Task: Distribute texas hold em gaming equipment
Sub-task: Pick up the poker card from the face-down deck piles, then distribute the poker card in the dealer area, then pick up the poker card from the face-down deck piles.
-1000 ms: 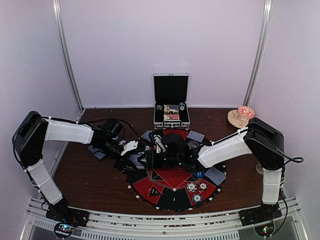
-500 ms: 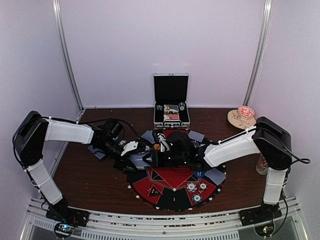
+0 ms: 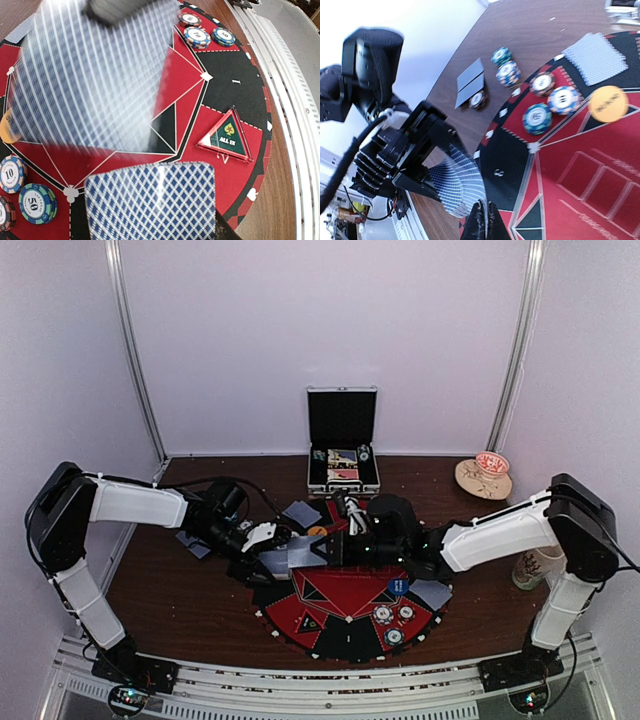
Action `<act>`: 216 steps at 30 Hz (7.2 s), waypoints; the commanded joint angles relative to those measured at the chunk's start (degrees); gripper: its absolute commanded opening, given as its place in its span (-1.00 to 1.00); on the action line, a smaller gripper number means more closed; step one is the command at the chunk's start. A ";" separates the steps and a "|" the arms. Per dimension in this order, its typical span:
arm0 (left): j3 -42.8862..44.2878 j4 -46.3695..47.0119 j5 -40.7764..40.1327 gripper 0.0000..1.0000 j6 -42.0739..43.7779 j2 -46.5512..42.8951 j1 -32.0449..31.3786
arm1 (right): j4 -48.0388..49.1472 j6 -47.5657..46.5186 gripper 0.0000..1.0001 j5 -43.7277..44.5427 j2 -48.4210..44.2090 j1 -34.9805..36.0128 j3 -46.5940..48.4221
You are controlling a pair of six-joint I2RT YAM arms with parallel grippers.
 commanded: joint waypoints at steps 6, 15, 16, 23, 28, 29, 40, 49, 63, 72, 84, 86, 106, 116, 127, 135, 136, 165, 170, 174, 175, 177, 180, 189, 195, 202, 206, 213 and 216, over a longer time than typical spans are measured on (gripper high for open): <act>1.40 -0.15 2.04 -0.09 0.32 0.33 -0.26 | 1.99 1.88 -1.00 1.67 -11.81 -12.33 -9.52; 1.41 -0.12 2.04 -0.09 0.33 0.47 -0.26 | 2.51 2.69 -1.00 -2.27 -8.14 -25.58 -8.26; 1.42 -0.16 1.98 -0.09 0.31 0.43 -0.26 | 2.56 2.88 -1.00 -3.07 -6.84 -26.68 -7.50; 1.29 -0.13 1.82 -0.09 0.42 0.43 -0.23 | 3.16 4.37 -1.00 -8.33 3.66 -32.16 -0.52; 1.19 -0.08 1.89 -0.09 0.55 0.26 -0.28 | 2.85 5.21 -1.00 -8.92 8.23 -34.51 3.10; 1.24 -0.13 1.86 -0.09 0.57 0.25 -0.25 | 2.87 5.36 -1.00 -8.95 8.90 -34.77 3.46; 1.27 -0.11 1.83 -0.09 0.63 0.49 -0.29 | 3.53 6.09 -1.00 -11.29 13.62 -36.64 5.31; 1.36 -0.08 1.92 -0.09 0.54 0.54 -0.22 | 2.72 5.33 -1.00 -10.76 14.55 -37.44 5.19; 1.51 -0.14 1.78 -0.09 0.55 0.82 -0.22 | 0.81 4.30 -0.71 -11.47 16.57 -38.08 6.70; 1.46 -0.15 1.73 -0.09 0.40 0.85 -0.23 | -4.41 1.43 -0.42 -7.83 13.50 -38.11 6.85; 1.56 -0.15 1.78 -0.09 0.32 0.95 -0.22 | -11.03 -1.76 -0.07 -2.39 9.05 -38.35 7.43; 1.55 -0.11 1.78 -0.09 0.38 0.97 -0.27 | -11.77 -2.16 -0.03 -1.48 8.11 -38.33 7.02; 1.90 0.06 -0.38 -0.09 -0.49 0.75 -0.28 | -2.45 -3.72 0.50 -4.55 -2.48 -18.32 -0.13; 1.39 1.32 -3.48 -0.09 -1.99 -0.27 -0.04 | 4.45 -0.35 0.50 -8.16 8.10 -5.10 6.45; 1.27 1.29 -2.71 -0.09 -1.72 -0.66 0.12 | 7.68 2.35 0.51 -10.85 17.47 -2.07 12.36; 1.19 1.23 -2.53 -0.08 -1.65 -0.73 0.08 | 8.71 3.37 0.51 -10.65 18.38 -1.23 12.28; 1.21 1.24 -2.45 -0.09 -1.63 -0.77 0.05 | 8.49 3.23 0.52 -9.21 17.53 -1.23 11.54; 1.16 0.66 -1.63 -0.09 -1.09 -1.14 0.13 | -3.37 -0.86 0.60 -7.37 24.35 0.85 21.16; 1.13 0.69 -1.52 -0.09 -1.07 -1.09 0.09 | -5.70 -1.86 0.49 -3.73 22.56 0.40 19.14; 1.21 0.71 -1.47 -0.09 -1.05 -0.93 0.07 | -7.19 -2.50 0.37 -0.51 19.71 -0.82 15.99; 1.22 0.72 -1.47 -0.08 -1.01 -0.98 0.12 | -7.50 -2.67 0.33 0.10 19.15 -1.12 15.35; 1.23 0.68 -1.39 -0.08 -1.01 -0.98 0.11 | -7.92 -2.92 0.25 0.57 18.35 -1.60 14.51; 1.26 0.67 -1.39 -0.09 -1.07 -0.98 0.08 | -8.01 -3.54 0.14 0.25 17.50 -1.85 13.92; 1.28 0.72 -1.48 -0.08 -1.01 -0.63 0.11 | -1.34 -2.48 -0.26 -8.70 13.55 -1.49 11.27; 1.32 0.66 -1.47 -0.09 -1.05 -0.63 0.08 | 0.35 -1.75 -0.64 -9.79 9.58 -1.31 8.00; 1.30 0.66 -1.55 -0.09 -1.13 -0.72 0.05 | 3.42 -0.25 -1.00 -11.88 7.94 -1.23 5.26; 1.39 0.65 -1.63 -0.08 -1.19 -0.61 0.10 | 4.67 -0.04 -1.00 -12.66 7.16 -1.16 4.47; 1.65 0.97 -3.44 -0.09 -1.89 -0.27 0.74 | -3.88 -6.42 -1.00 -3.88 2.53 -1.32 4.26; 2.20 0.92 -4.78 -0.09 -2.31 0.38 1.63 | -12.16 -11.47 -1.00 5.98 -0.08 -1.30 5.58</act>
